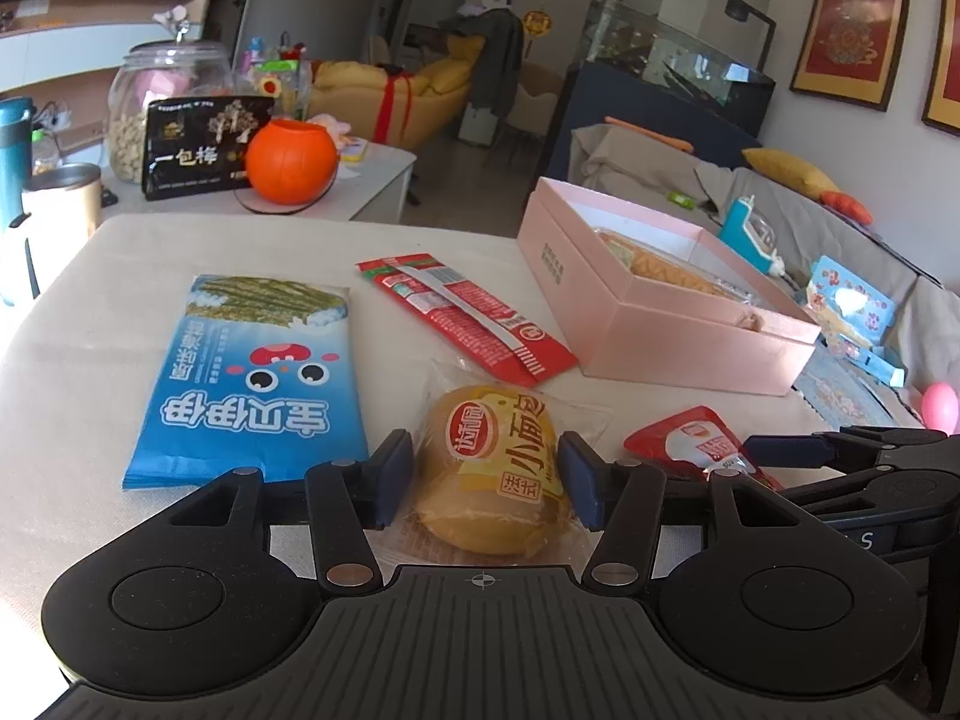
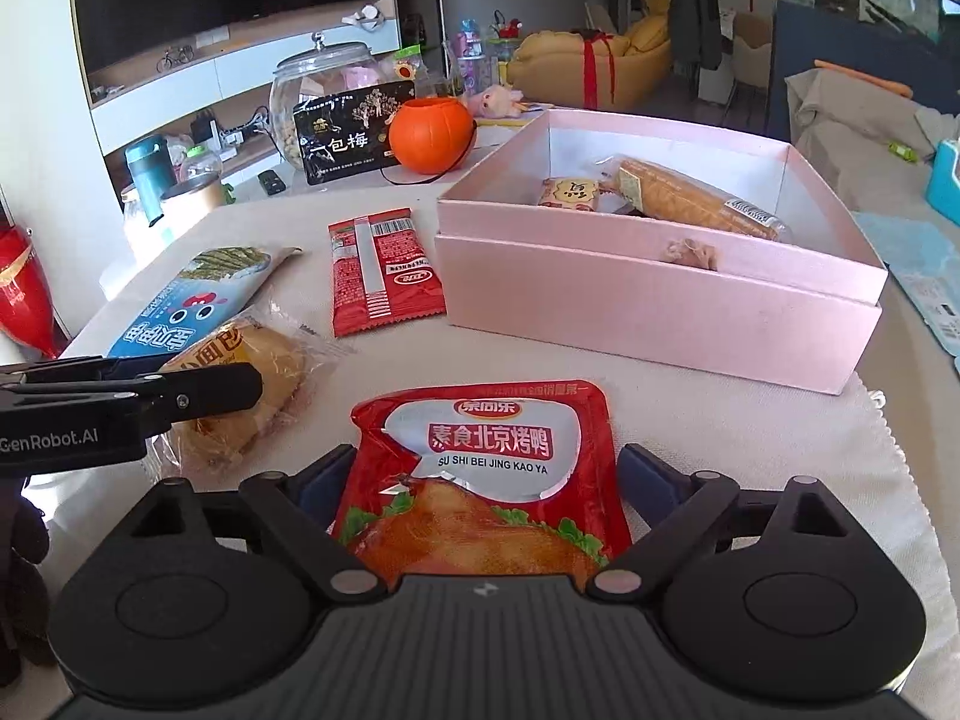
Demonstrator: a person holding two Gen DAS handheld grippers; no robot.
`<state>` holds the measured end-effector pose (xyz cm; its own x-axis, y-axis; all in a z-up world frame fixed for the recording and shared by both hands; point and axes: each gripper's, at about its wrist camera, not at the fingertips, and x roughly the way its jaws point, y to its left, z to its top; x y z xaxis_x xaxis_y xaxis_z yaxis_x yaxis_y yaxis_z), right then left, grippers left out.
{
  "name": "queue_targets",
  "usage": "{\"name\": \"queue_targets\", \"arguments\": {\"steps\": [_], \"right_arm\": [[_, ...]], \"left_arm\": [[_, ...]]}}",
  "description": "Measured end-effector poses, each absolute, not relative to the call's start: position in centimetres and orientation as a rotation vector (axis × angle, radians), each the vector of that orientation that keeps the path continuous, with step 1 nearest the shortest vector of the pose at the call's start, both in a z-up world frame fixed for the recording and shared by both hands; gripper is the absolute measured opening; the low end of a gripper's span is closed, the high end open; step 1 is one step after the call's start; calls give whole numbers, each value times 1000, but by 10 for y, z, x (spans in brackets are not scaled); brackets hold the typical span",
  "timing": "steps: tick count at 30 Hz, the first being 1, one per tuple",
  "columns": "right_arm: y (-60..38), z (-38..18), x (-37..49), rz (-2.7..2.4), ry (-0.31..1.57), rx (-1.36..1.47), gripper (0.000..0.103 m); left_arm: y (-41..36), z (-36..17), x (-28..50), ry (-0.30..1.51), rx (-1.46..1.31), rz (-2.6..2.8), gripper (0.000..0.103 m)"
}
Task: Organize snacks
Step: 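Hold the bun bag with the left tool and the duck pouch with the right tool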
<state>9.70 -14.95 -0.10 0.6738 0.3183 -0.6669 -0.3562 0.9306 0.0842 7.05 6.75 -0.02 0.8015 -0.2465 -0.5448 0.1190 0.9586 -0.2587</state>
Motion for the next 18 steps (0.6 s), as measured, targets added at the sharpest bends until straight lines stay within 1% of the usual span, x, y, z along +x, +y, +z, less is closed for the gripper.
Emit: {"name": "queue_targets", "arguments": {"steps": [7, 8, 10, 11, 12, 13, 14, 15, 17, 18], "right_arm": [[-156, -1, 98, 395, 740, -3, 95], [-155, -1, 97, 388, 741, -9, 94], [-153, 1, 96, 360, 745, -28, 87], [-153, 3, 96, 356, 755, -28, 86], [-156, 6, 95, 356, 762, -18, 82], [-160, 10, 94, 361, 763, -1, 72], [-166, 16, 93, 371, 762, 14, 65], [-169, 21, 92, 371, 763, 20, 56], [-175, 29, 90, 351, 756, 5, 34], [-177, 31, 89, 340, 752, -11, 34]], "left_arm": [[68, 0, 70, 611, -216, -198, 60], [68, 0, 71, 611, -216, -198, 60], [68, 0, 70, 611, -217, -198, 60], [67, 0, 70, 611, -216, -198, 60], [67, 0, 70, 611, -216, -198, 60], [67, 0, 70, 611, -214, -198, 60], [67, -1, 70, 611, -212, -198, 60], [67, -1, 70, 611, -211, -198, 60], [67, -1, 70, 611, -210, -198, 60], [67, -1, 70, 610, -211, -197, 60]]}}
